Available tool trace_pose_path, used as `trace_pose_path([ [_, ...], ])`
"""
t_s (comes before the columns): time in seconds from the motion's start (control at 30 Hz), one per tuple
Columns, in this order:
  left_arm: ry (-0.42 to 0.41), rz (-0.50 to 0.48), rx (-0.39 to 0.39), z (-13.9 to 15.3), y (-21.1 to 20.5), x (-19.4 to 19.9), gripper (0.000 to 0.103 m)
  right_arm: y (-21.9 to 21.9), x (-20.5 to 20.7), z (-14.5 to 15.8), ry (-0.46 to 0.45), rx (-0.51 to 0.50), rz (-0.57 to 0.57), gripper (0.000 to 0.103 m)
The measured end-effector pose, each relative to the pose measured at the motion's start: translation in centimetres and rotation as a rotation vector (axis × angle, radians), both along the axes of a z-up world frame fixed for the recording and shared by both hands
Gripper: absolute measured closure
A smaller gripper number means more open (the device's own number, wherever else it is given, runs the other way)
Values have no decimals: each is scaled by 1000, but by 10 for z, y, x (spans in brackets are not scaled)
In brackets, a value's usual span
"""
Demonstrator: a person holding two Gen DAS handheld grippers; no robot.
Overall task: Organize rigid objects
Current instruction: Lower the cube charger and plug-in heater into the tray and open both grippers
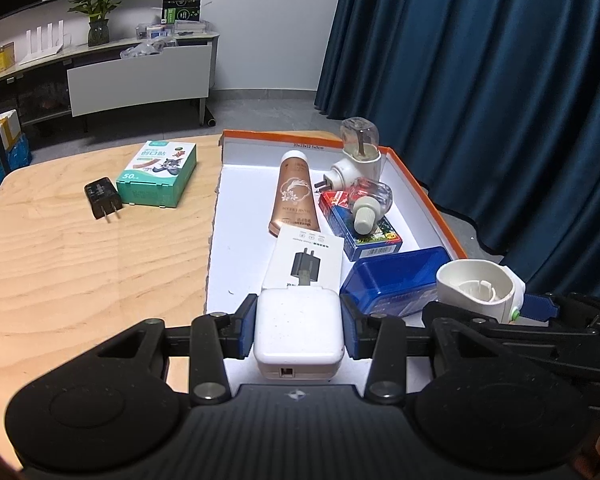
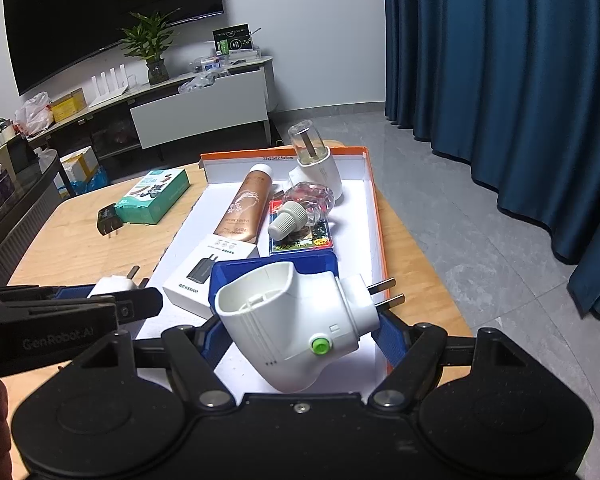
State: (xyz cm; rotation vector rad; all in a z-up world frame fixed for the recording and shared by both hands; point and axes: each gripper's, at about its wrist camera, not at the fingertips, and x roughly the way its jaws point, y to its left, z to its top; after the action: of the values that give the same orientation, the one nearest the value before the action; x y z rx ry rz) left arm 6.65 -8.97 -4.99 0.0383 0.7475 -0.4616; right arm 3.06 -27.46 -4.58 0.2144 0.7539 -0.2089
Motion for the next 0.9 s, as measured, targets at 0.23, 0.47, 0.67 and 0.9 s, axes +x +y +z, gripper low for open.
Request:
trace_pose_path([
  [0.23,4,-2,5,-1,-1,0,61,-1,-1,-2,5,6,-1,15],
  [0.47,8,-2,6,-3,-2,1,61,1,1,-3,14,0,-3,14],
  [0.67,14,-7,9,-5,-4,3,61,-1,-2,-1,-7,26,2,9],
  [0.9,25,-19,9,-9,-8,5,61,-7,-9,12,-72,36,-5,7],
])
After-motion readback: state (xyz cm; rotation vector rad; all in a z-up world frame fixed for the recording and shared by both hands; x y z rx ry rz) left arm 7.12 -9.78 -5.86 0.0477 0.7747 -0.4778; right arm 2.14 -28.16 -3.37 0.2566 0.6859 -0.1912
